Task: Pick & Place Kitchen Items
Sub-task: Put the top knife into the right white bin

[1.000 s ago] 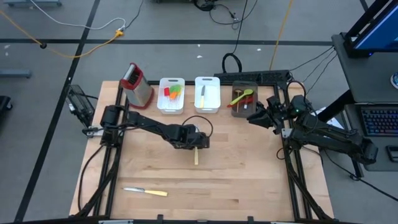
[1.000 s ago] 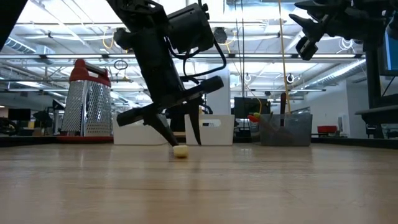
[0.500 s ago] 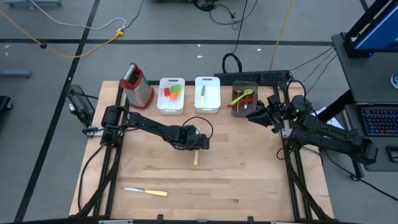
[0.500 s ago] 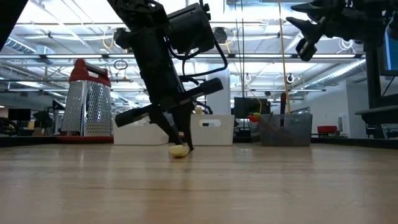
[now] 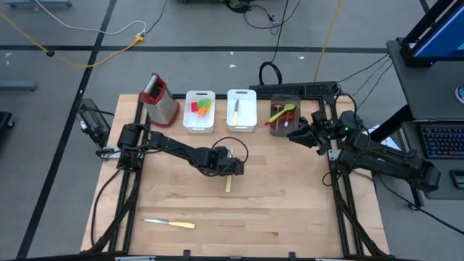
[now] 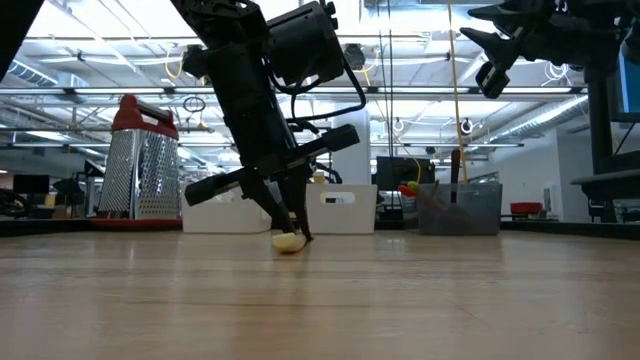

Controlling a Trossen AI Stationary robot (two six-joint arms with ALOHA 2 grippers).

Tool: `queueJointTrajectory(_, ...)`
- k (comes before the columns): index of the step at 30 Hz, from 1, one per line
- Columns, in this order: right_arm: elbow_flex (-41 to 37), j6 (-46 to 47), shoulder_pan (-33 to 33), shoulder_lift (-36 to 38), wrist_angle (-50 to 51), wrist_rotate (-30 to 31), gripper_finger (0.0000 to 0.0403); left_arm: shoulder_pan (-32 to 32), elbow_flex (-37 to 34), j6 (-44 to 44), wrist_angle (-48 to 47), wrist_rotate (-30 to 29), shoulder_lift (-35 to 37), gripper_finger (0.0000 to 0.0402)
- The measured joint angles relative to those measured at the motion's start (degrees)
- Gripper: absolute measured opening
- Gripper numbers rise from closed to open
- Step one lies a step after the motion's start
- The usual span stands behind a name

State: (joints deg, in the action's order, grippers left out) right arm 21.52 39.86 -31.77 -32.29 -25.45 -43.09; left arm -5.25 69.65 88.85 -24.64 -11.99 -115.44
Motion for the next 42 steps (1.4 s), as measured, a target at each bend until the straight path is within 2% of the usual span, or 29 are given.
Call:
queueJointTrajectory(13,0.00,-0.07,-0.01,0.00,0.00,-0.12,0.0091,0.34,-0.03,-1.72,-0.26,0.33,1.44,0.0017)
queueJointTrajectory(16,0.00,-0.17,0.00,-0.02,0.00,-0.13,0.0091,0.34,-0.12,-1.86,-0.43,-0.46,2.61,0.0017)
queueJointTrajectory(20,0.00,-0.20,-0.01,-0.02,0.00,-0.14,0.0091,0.75,-0.36,-2.63,-1.85,-4.54,3.92,0.0017)
queueJointTrajectory(25,0.00,-0.22,-0.01,-0.02,0.00,-0.20,0.0091,1.15,-0.25,-2.65,-0.56,-3.43,4.39,0.0017)
queueJointTrajectory(32,0.00,-0.22,-0.02,-0.02,0.00,-0.20,0.0091,1.31,-0.16,-3.17,6.21,-2.51,4.41,0.0017)
queueJointTrajectory(42,0.00,-0.44,0.00,-0.04,0.00,-0.20,0.0091,2.42,-0.01,-9.03,26.40,-0.96,7.75,0.0017)
